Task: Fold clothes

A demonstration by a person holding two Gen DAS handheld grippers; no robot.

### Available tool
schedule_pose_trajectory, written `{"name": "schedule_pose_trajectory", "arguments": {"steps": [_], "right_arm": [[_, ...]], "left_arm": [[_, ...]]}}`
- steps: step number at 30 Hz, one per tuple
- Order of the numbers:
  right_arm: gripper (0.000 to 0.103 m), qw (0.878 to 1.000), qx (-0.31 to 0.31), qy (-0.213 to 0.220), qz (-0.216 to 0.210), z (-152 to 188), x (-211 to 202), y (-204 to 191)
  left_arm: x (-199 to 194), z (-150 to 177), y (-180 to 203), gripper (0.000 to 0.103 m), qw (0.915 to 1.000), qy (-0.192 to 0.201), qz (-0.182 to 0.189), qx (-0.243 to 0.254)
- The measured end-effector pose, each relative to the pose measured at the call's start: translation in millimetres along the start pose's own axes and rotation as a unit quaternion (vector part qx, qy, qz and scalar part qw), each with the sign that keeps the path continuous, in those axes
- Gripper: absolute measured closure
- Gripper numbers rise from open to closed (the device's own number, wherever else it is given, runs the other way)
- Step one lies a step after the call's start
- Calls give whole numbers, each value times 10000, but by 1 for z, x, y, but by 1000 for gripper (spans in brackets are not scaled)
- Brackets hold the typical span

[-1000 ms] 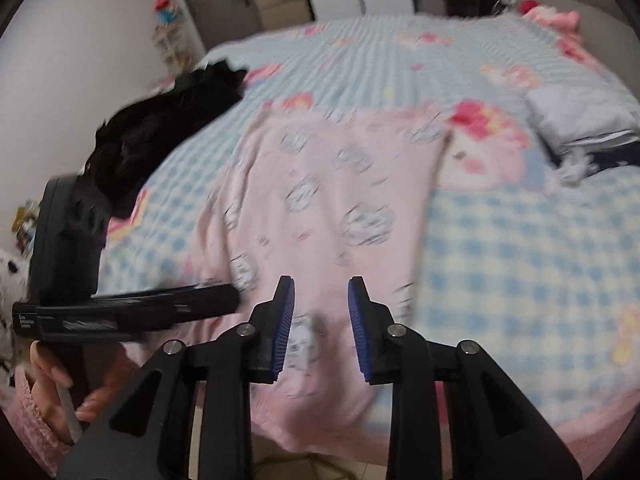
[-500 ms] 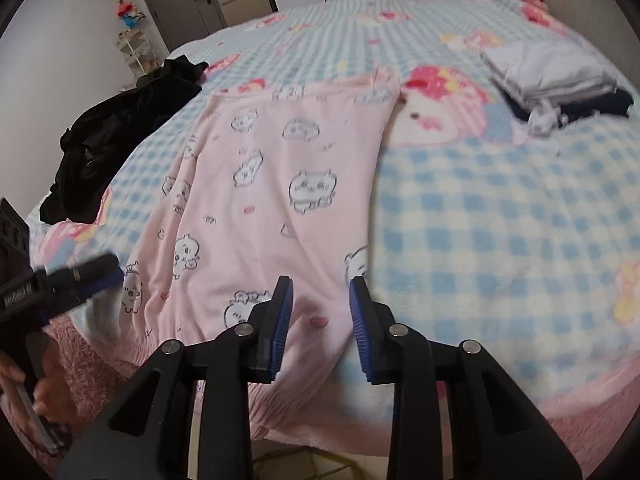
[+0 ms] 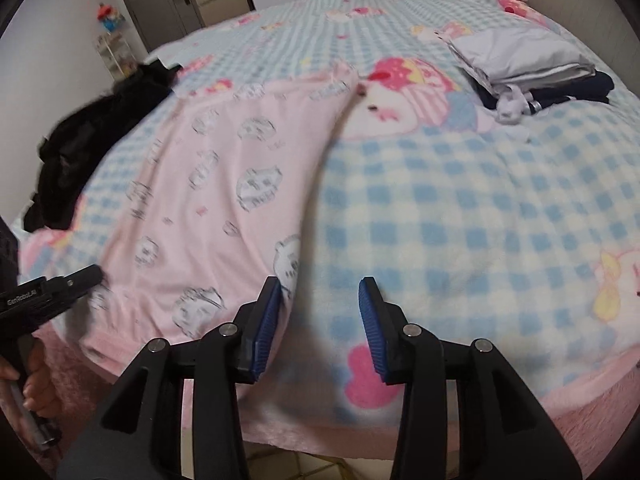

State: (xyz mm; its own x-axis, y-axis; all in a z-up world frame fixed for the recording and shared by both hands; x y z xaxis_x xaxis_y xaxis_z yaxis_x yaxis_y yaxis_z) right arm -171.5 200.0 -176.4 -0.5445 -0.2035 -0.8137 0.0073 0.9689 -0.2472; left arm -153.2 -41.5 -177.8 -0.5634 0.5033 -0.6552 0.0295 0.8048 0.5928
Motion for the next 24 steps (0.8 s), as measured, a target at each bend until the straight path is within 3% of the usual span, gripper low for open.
{"name": "schedule_pose_trajectory", "arguments": {"steps": [3, 8, 10, 17, 20, 24], "right_arm": [[60, 9998, -70, -39, -172, -13, 10, -10], [60, 9991, -83, -350, -209, -34, 45, -10], [60, 9985, -110, -507, -196, -32, 57, -10], [60, 9992, -240, -200, 263, -31, 49, 11], [60, 9989, -391, 31, 253, -39, 35, 1], [60, 9981, -584, 151, 102, -55, 33, -20]], "left_arm": [[10, -17, 7, 88, 9999, -7, 151, 24], [40, -40, 7, 88, 9976, -399, -160, 544], [36, -44, 0, 88, 9970, -311, -408, 586], [6, -57, -31, 90, 9891, 183, -1331, 600], [2, -63, -11, 88, 9951, 261, -613, 736], [31, -66, 1, 88, 9914, -155, -570, 1171]]}}
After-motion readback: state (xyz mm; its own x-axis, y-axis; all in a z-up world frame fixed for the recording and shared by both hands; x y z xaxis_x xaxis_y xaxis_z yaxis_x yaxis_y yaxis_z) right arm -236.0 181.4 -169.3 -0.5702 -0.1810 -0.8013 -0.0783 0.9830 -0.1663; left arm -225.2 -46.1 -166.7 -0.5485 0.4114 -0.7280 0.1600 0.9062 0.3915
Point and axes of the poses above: each gripper's, at about its wrist camera, not at the fingertips, and x roughly the way its jaws point, y to its right, z to its underside, the point moved 10 cm from there along x, roughly the way its jaws point, and after that the axes turned 6 degrees about x, right-handed, at the moved point
